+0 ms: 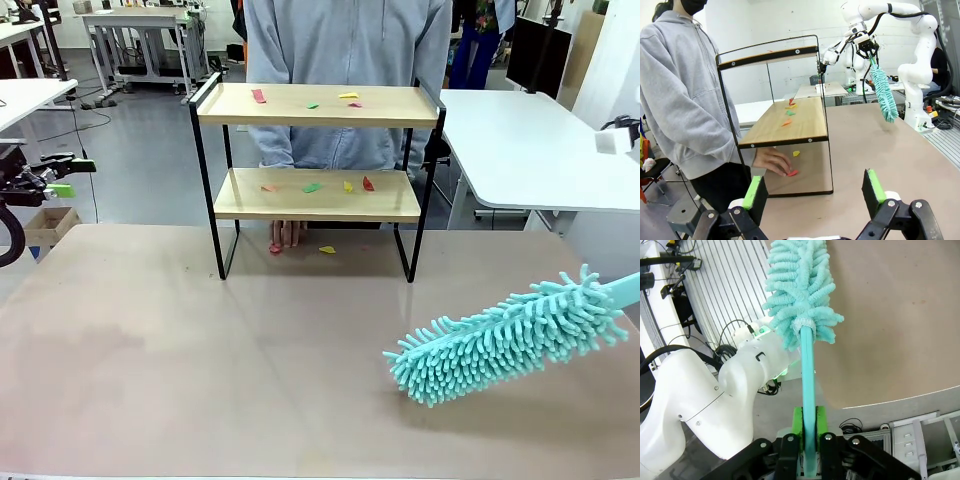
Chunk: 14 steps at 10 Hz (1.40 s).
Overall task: Clean the shelf.
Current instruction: Clean the specific section of the Shelf indicated by the human with the Duster.
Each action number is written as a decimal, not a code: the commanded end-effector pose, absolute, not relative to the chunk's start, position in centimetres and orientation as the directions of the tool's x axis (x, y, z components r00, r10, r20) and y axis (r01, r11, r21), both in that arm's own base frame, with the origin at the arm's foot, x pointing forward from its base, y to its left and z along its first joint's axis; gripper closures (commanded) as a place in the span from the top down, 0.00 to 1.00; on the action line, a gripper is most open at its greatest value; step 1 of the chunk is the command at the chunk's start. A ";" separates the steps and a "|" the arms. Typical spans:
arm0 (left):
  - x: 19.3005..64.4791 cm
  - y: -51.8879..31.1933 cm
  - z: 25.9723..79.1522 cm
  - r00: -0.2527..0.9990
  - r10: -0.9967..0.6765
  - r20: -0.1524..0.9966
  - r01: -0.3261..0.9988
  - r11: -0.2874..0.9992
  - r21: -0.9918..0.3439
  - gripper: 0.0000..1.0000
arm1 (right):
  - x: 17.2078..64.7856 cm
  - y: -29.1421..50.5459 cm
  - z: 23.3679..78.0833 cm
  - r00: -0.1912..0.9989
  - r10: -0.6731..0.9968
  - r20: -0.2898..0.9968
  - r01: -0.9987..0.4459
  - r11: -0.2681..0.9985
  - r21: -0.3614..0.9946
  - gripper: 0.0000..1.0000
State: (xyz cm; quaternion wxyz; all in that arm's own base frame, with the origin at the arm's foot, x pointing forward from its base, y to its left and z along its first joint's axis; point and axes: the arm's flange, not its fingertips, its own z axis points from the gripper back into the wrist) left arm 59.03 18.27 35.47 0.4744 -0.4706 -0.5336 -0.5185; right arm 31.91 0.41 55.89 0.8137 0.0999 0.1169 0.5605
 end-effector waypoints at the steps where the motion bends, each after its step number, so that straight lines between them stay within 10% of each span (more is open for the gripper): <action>1: 58.8 18.2 35.6 -0.119 0.002 0.993 0.993 0.017 0.119 1.00 | 31.6 2.2 56.1 0.357 0.934 -0.018 -0.890 0.346 0.297 0.13; 8: 58.8 18.2 35.6 -0.119 0.002 0.993 0.993 0.017 0.119 1.00 | 27.9 16.9 52.6 0.684 0.701 0.205 -0.730 0.651 0.209 0.13; 14: 58.8 18.2 35.6 -0.119 0.002 0.993 0.993 0.017 0.119 1.00 | 27.9 19.6 51.1 0.716 0.646 0.265 -0.697 0.685 0.213 0.13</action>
